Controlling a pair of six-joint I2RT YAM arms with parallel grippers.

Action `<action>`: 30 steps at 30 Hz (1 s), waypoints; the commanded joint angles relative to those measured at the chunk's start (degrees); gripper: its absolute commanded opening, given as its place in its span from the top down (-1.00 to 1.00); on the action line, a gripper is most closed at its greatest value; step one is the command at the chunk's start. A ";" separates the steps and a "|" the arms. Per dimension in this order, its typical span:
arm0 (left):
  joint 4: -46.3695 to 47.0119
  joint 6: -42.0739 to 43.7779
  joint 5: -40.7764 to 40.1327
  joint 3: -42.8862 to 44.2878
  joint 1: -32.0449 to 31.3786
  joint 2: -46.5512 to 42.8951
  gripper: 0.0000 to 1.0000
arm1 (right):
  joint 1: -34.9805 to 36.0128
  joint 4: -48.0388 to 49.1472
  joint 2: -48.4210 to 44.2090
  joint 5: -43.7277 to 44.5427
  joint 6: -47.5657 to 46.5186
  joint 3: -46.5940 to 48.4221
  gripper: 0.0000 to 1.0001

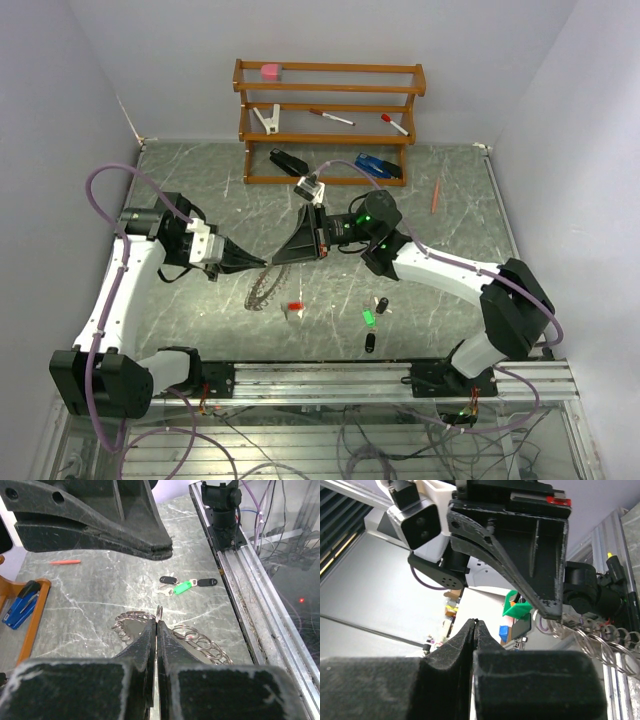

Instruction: Put the keys on the keyring

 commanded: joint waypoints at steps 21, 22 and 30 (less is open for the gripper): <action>0.39 -4.86 3.78 3.17 1.35 -0.89 0.86 | -10.38 -68.08 -5.59 31.36 -53.47 6.36 0.26; 0.39 -5.89 4.66 3.39 1.35 -1.19 0.86 | -10.15 -68.67 -3.60 32.38 -54.02 7.01 0.26; 0.39 -13.76 7.27 0.72 1.23 -4.33 0.86 | -2.60 -79.26 14.36 51.09 -48.50 19.05 0.36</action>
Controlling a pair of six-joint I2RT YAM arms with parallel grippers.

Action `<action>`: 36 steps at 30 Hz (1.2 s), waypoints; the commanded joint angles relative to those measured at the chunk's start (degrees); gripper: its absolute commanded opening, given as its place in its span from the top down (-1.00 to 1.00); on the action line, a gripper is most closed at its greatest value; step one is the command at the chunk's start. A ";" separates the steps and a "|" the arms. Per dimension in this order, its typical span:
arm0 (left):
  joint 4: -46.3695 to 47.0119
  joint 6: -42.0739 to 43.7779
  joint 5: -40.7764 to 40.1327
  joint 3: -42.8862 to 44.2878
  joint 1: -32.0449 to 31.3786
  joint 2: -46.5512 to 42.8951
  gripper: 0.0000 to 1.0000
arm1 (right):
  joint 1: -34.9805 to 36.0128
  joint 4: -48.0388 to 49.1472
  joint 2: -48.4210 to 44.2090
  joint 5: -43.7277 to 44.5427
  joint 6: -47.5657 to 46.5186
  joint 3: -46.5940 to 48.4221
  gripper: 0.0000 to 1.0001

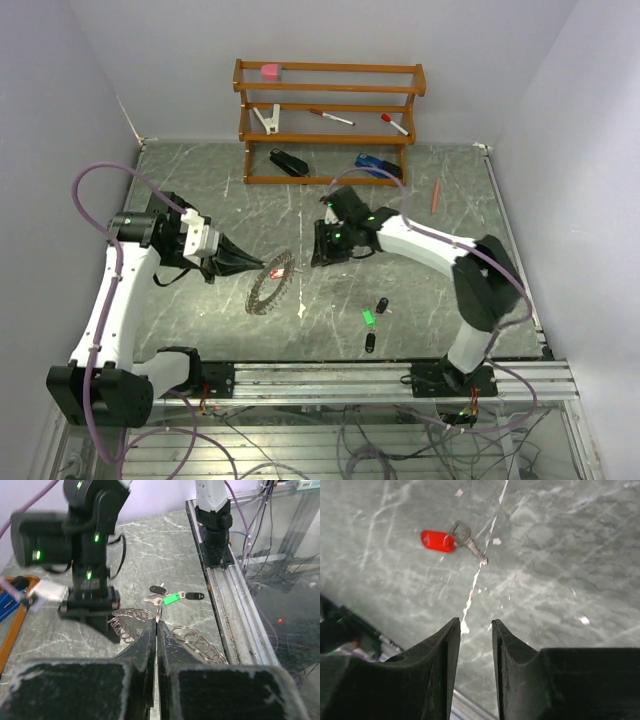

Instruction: Put the keys on the keyring

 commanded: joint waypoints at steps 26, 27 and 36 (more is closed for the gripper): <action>-0.07 -1.76 0.45 2.37 0.41 -5.50 0.86 | 10.86 -16.67 26.43 16.73 5.76 31.12 0.42; -0.07 -1.58 0.43 2.23 0.39 -5.43 0.86 | 10.94 -16.91 26.56 16.82 5.77 31.61 0.42; -0.05 -0.51 0.36 1.99 0.50 -5.12 0.86 | 11.06 -17.98 28.93 16.82 5.81 33.64 0.39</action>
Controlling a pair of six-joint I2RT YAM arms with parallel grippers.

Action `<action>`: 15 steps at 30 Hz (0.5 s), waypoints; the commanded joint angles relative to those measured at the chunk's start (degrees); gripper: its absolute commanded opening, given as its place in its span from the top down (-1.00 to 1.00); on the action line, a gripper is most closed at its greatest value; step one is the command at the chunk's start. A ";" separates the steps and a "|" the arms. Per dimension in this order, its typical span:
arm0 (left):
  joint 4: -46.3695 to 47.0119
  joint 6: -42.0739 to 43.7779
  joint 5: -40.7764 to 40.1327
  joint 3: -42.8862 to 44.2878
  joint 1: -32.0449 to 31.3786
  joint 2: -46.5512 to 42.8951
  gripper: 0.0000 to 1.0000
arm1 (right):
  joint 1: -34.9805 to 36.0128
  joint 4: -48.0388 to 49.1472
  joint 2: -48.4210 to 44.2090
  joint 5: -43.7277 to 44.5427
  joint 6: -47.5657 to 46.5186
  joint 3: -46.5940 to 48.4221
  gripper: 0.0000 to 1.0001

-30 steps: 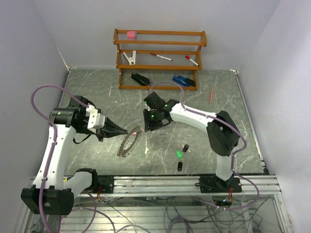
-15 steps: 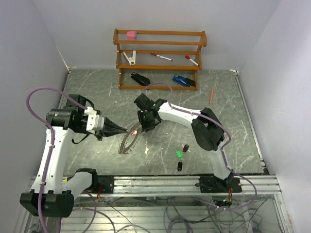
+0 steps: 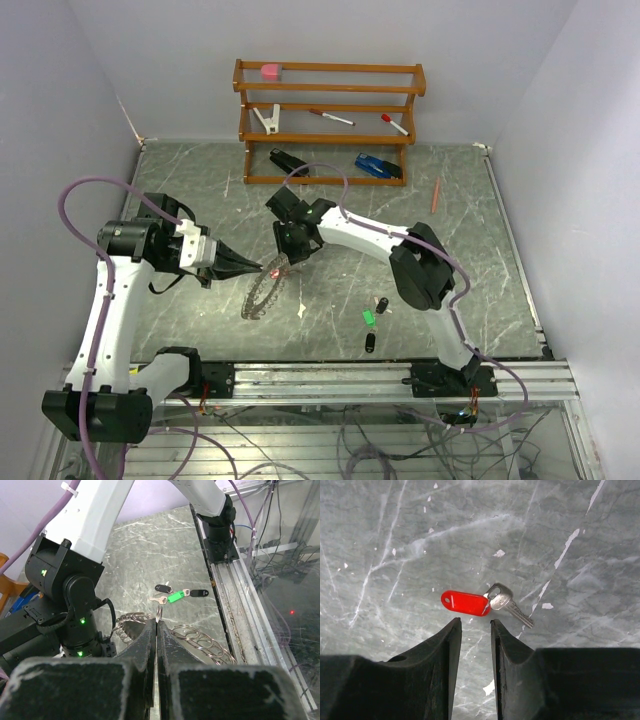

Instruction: Put the keys on the keyring

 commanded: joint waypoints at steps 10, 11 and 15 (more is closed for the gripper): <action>-0.48 2.77 1.12 0.66 0.45 -0.51 0.86 | 0.38 -0.42 4.10 1.11 0.43 1.32 0.43; -0.44 2.81 1.03 0.72 0.43 -0.43 0.86 | 0.37 -0.24 4.22 1.15 0.43 1.36 0.43; -0.48 2.92 0.98 1.11 0.45 -0.36 0.86 | 0.41 -0.09 5.06 1.28 0.17 1.55 0.45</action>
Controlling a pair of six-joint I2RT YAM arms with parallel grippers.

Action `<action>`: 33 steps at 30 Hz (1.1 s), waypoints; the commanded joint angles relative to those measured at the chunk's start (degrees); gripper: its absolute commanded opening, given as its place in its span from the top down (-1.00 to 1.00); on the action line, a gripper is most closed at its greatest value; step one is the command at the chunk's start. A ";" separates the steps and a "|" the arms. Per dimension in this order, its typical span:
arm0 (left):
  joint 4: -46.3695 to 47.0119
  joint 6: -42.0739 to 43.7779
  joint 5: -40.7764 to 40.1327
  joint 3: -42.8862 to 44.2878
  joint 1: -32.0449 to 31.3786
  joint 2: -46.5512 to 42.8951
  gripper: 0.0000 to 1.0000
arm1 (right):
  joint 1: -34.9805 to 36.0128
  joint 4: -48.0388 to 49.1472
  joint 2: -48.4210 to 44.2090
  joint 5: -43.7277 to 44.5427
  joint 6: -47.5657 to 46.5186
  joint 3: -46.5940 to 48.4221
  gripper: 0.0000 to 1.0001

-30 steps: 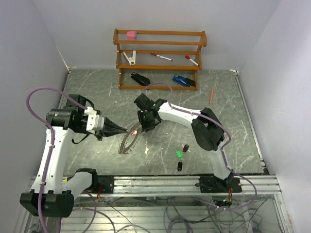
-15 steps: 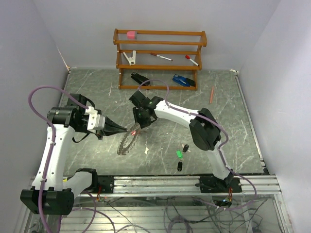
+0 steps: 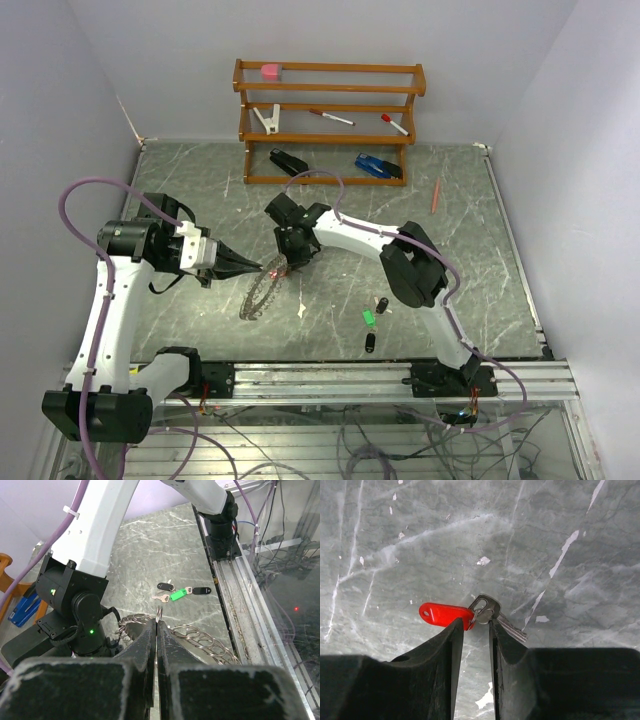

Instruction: Put the keys on the keyring

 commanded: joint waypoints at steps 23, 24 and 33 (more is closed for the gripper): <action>-0.45 3.95 1.15 0.86 0.93 1.65 0.86 | 0.08 2.37 -5.45 3.46 -4.82 -3.88 1.00; -0.46 4.70 0.56 0.91 1.01 1.71 0.86 | -0.32 2.40 -7.37 3.27 -5.29 -5.06 1.00; -0.44 10.63 -1.41 2.48 1.13 3.06 0.86 | -4.95 -3.21 -31.00 -8.33 -17.62 -12.13 1.00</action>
